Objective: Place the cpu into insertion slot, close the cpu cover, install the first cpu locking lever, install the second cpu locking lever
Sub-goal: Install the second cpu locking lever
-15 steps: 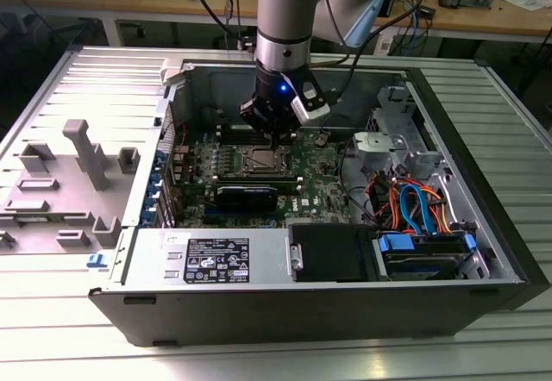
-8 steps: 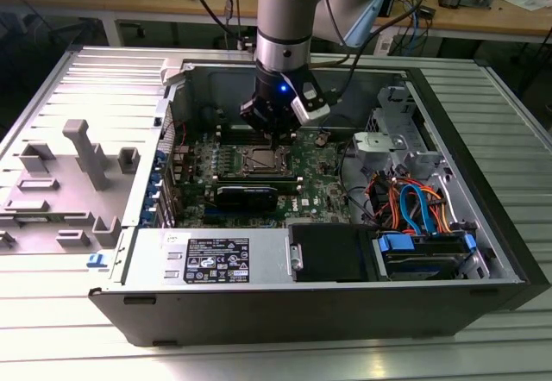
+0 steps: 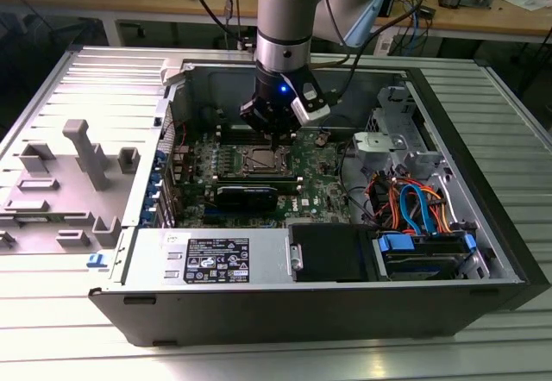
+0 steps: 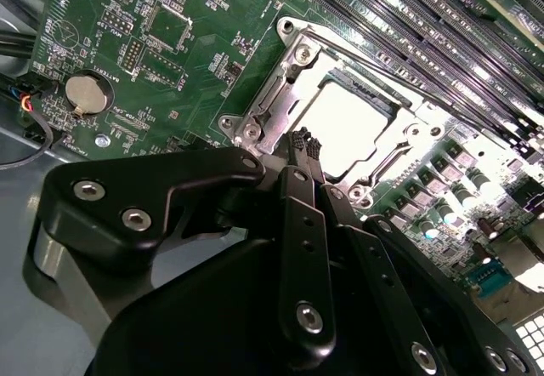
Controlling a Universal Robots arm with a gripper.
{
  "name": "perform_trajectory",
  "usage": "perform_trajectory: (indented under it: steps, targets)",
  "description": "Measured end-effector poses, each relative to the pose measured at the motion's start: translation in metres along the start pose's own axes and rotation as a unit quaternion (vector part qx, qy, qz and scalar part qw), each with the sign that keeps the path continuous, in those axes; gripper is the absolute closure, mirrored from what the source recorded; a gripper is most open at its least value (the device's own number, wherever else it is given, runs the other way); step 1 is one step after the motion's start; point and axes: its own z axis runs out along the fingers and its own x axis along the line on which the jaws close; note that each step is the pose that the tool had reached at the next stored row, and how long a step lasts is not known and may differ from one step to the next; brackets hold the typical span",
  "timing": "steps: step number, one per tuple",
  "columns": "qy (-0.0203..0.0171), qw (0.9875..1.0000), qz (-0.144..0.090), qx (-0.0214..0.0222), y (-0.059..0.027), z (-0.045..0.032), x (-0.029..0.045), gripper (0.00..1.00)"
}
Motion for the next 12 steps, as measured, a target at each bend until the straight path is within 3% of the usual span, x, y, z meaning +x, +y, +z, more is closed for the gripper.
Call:
perform_trajectory:
  steps: [12]
  targets:
    - [0.0000,1.0000,0.000,0.0000,-0.0002,0.0000,0.0000,0.89]
